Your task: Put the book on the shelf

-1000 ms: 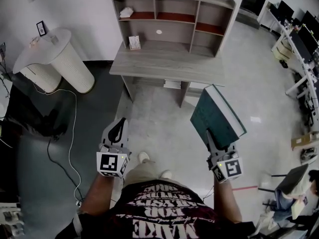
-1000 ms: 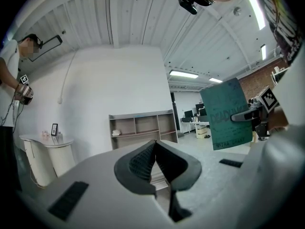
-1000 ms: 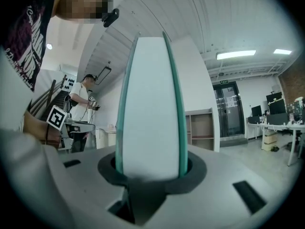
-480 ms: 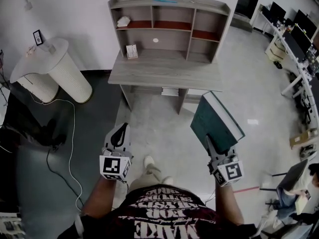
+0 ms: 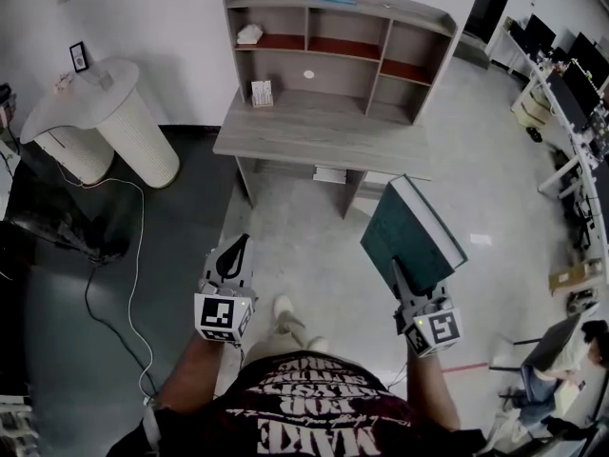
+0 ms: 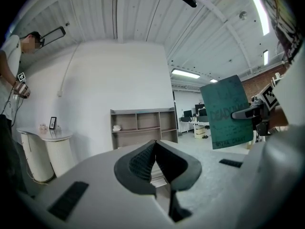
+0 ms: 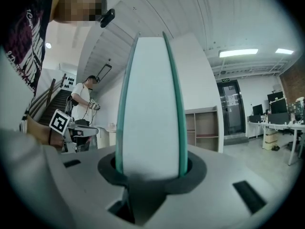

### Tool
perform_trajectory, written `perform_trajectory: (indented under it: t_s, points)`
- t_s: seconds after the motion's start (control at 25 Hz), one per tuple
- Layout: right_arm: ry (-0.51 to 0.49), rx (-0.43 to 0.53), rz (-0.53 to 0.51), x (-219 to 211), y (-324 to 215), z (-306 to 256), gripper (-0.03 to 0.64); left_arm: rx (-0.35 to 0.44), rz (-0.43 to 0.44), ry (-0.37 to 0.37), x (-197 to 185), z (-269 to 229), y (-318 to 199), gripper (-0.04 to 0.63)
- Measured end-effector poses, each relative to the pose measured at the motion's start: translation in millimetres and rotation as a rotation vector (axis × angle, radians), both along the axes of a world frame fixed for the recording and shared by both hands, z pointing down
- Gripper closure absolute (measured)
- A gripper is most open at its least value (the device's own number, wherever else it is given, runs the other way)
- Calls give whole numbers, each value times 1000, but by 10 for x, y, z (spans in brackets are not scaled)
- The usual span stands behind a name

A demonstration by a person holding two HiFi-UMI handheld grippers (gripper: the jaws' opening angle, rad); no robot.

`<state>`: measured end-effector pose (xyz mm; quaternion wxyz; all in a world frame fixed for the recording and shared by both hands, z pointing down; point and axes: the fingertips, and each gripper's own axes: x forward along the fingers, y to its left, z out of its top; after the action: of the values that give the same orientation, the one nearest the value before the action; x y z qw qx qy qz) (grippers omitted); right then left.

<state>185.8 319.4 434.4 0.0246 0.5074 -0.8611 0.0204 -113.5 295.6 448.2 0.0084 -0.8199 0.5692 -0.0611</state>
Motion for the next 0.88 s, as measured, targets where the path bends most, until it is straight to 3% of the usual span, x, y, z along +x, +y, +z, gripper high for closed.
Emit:
perform_trajectory:
  t_s: [0.28,0.88]
  points:
    - [-33,-13,9,-103,-67,-50,454,-16,-10,43,-135,-5,-64,589]
    - [-49,-26,13,-218,-313,33,454,-38,0,56,-241,20,-296,589]
